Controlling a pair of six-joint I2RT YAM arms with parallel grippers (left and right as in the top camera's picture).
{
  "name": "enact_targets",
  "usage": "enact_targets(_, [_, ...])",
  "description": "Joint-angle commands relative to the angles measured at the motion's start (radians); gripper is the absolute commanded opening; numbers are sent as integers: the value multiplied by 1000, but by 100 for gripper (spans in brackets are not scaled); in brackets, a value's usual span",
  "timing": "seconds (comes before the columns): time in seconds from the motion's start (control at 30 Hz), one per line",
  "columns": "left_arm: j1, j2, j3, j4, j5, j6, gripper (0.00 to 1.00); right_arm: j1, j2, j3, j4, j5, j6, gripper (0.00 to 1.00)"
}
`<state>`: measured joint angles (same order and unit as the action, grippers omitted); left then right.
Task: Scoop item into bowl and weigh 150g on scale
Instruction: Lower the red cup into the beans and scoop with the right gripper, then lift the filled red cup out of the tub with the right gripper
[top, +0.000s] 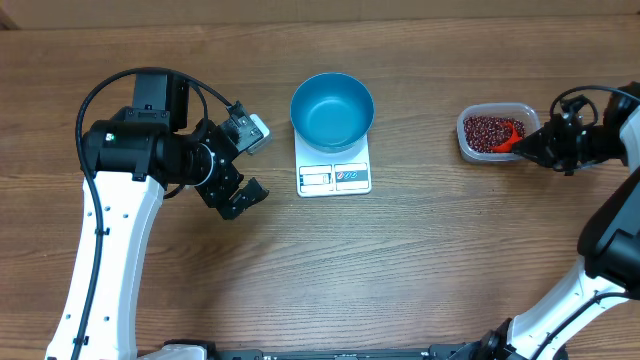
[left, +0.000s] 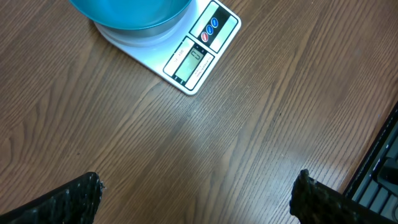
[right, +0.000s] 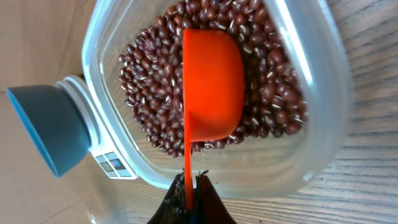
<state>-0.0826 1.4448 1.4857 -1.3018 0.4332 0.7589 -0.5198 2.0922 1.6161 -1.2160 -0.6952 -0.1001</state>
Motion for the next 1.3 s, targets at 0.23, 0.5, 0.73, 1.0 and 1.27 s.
enact_targets(0.23, [4,-13,20,1,2,-7,100,-21,11,-7,-35,-118,-63,4])
enact_targets(0.5, [4,-13,20,1,2,-7,100,-21,10,-7,-54,-147,-66,4])
enact_targets(0.73, [4,-13,20,1,2,-7,100,-45,10,-7,-67,-212,-84,3])
enact_targets(1.0, [4,-13,20,1,2,-7,100,-103,10,-7,-135,-263,-174,4])
enact_targets(1.27, [4,-13,20,1,2,-7,100,-134,10,-7,-182,-313,-223,4])
